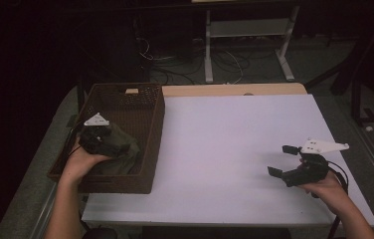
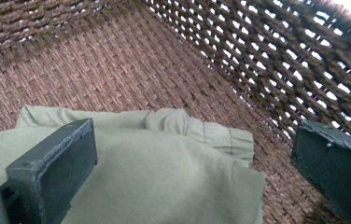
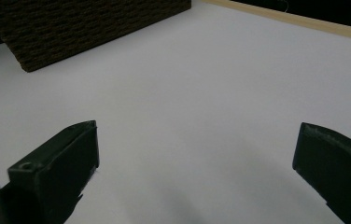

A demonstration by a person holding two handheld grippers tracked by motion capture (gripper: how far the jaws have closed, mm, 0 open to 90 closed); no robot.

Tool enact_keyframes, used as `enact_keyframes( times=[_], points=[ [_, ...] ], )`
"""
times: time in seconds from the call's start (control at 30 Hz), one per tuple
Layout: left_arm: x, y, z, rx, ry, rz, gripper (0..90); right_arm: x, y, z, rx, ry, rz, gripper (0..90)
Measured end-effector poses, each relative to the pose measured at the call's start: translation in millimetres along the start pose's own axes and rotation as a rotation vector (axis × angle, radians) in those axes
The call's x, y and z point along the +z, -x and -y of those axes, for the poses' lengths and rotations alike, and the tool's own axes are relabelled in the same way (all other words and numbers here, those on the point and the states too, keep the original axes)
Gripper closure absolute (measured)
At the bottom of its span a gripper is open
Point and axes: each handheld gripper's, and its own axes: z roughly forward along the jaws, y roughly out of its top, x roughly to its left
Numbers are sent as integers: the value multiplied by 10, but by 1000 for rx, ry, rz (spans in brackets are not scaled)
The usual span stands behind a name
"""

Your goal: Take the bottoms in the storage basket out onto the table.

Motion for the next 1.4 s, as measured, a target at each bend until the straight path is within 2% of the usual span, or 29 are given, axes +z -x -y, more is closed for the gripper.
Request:
enact_keyframes(
  times=[0.23,0.33,0.8,1.03,1.3,1.4],
  points=[
    [38,5,6,2,-41,-16,0,2,-1,2,-3,-2,1,3],
    [68,17,5,8,-75,-23,0,0,0,2,-4,-2,1,4],
    [215,80,-16,44,-176,-21,0,12,-3,6,-8,-9,3,4],
    [255,72,-44,20,-200,-15,0,13,-1,5,-4,-10,5,4],
    [338,77,-73,21,-263,-25,0,13,6,4,0,-6,4,4],
    [382,67,-79,8,-283,-22,0,17,6,3,-1,-7,2,3]
  ],
)
